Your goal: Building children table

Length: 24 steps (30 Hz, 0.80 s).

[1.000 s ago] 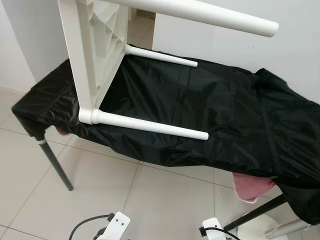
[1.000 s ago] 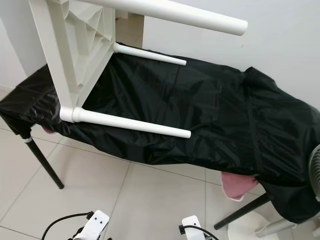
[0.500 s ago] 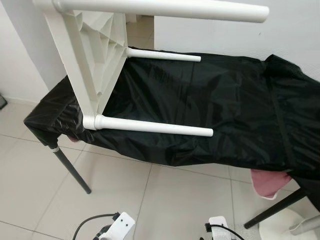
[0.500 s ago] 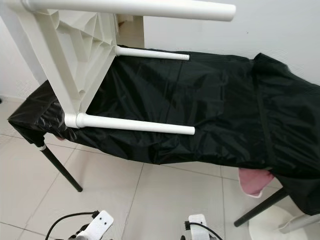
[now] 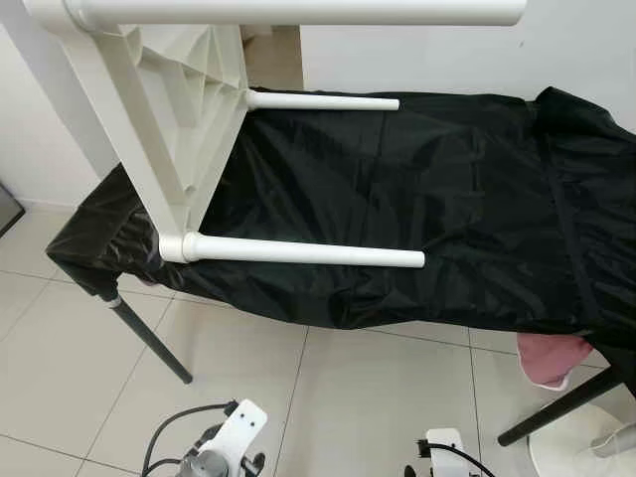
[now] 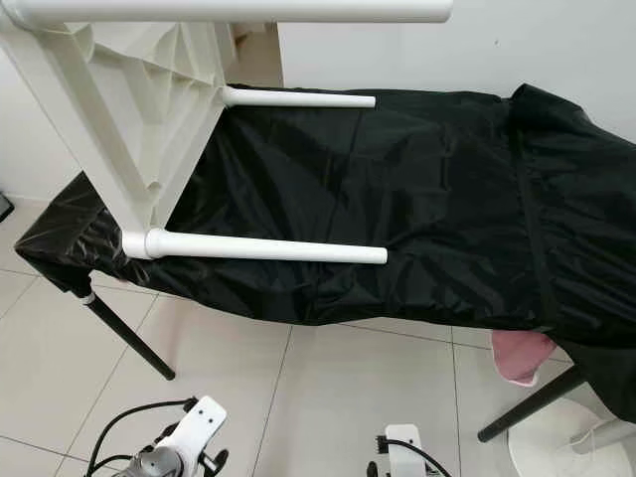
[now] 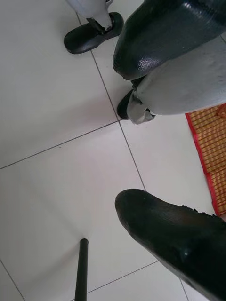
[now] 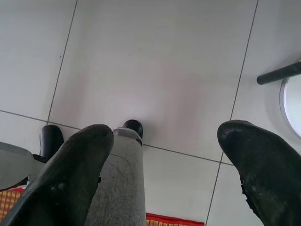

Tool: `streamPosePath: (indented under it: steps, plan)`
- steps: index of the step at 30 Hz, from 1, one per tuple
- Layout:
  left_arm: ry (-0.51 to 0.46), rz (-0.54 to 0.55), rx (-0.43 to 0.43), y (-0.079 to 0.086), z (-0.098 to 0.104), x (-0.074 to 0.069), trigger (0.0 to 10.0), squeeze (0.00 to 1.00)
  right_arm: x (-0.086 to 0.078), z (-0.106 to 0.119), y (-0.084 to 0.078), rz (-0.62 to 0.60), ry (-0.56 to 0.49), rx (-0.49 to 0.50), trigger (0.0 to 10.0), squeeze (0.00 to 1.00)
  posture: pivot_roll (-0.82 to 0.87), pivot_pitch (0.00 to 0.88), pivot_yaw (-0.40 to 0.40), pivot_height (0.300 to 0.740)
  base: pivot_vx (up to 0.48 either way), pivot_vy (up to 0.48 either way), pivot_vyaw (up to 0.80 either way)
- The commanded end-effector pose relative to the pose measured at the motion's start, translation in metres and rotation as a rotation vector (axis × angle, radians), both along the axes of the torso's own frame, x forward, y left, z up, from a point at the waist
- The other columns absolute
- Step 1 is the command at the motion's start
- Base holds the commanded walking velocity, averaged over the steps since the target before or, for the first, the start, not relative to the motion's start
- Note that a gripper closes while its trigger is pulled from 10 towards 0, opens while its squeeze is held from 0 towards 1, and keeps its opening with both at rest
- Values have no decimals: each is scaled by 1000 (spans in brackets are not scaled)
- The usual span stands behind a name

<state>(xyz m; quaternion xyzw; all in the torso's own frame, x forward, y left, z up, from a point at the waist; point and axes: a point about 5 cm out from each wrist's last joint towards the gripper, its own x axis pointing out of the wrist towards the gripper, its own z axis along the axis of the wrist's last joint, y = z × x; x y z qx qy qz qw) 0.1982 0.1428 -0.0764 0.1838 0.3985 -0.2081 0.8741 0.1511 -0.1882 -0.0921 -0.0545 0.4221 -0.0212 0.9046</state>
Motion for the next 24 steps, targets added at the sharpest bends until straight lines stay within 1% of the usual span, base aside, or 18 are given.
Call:
streamPosePath:
  steps: [1, 3, 4, 5, 6, 7, 8, 9, 11, 12, 14, 15, 17, 19, 21, 22, 23, 24]
  plan:
    - [-29, 103, -23, 15, 4, 5, 10000, 1000, 0, -1, 0, -43, 14, 72, 10000, 1000, -79, 0, 46, 740, 0, 0, 0]
    - [-29, 103, -23, 15, 4, 5, 10000, 1000, 0, -1, 0, -43, 14, 72, 10000, 1000, -79, 0, 46, 740, 0, 0, 0]
    - [-37, 155, -89, 18, 7, 9, 10000, 1000, 8, 3, -2, -36, -23, 100, 10000, 1000, -53, 0, 22, 740, 0, 0, 0]
    - [-37, 155, -89, 18, 7, 9, 10000, 1000, 8, 3, -2, -36, -23, 100, 10000, 1000, -53, 0, 22, 740, 0, 0, 0]
    - [-76, 176, -107, 23, 11, 14, 10000, 1000, 16, 8, -4, -32, -72, 133, 10000, 1000, -49, 0, 14, 740, 0, 0, 0]
    - [-143, 224, -104, 31, 16, 19, 10000, 1000, 25, 15, -9, -64, -148, 170, 10000, 1000, -40, 0, 8, 740, 0, 0, 0]
    - [-143, 224, -104, 31, 16, 19, 10000, 1000, 25, 15, -9, -64, -148, 170, 10000, 1000, -40, 0, 8, 740, 0, 0, 0]
    - [-221, 264, -130, 40, 25, 26, 10000, 1000, 33, 23, -15, -95, -233, 192, 10000, 1000, -29, 0, 1, 740, 0, 0, 0]
    - [-304, 311, -156, 52, 35, 34, 10000, 1000, 41, 33, -22, -134, -343, 214, 10000, 1000, -19, 0, -6, 740, 0, 0, 0]
    - [-304, 311, -156, 52, 35, 34, 10000, 1000, 41, 33, -22, -134, -343, 214, 10000, 1000, -19, 0, -6, 740, 0, 0, 0]
    - [-357, 293, -167, 55, 41, 36, 10000, 1000, 43, 39, -24, -140, -400, 203, 10000, 1000, -14, 0, -9, 740, 0, 0, 0]
    - [-357, 293, -167, 55, 41, 36, 10000, 1000, 43, 39, -24, -140, -400, 203, 10000, 1000, -14, 0, -9, 740, 0, 0, 0]
    - [-423, 298, -238, 59, 52, 42, 10000, 1000, 48, 51, -24, -143, -513, 207, 10000, 1000, -8, 1, -17, 740, 0, 0, 0]
    - [-423, 298, -238, 59, 52, 42, 10000, 1000, 48, 51, -24, -143, -513, 207, 10000, 1000, -8, 1, -17, 740, 0, 0, 0]
    - [-503, 293, -265, 60, 67, 45, 10000, 1000, 49, 69, -27, -169, -640, 218, 10000, 1000, -5, 10, -10, 740, 0, 0, 0]
    - [-503, 293, -265, 60, 67, 45, 10000, 1000, 49, 69, -27, -169, -640, 218, 10000, 1000, -5, 10, -10, 740, 0, 0, 0]
    - [-524, 286, -266, 59, 72, 45, 10000, 1000, 49, 75, -27, -167, -673, 222, 10000, 1000, -9, 11, -4, 740, 0, 0, 0]
    - [-528, 267, -305, 54, 78, 44, 10000, 863, 49, 83, -26, -140, -713, 231, 10000, 996, -8, 17, -2, 740, 0, 0, 0]
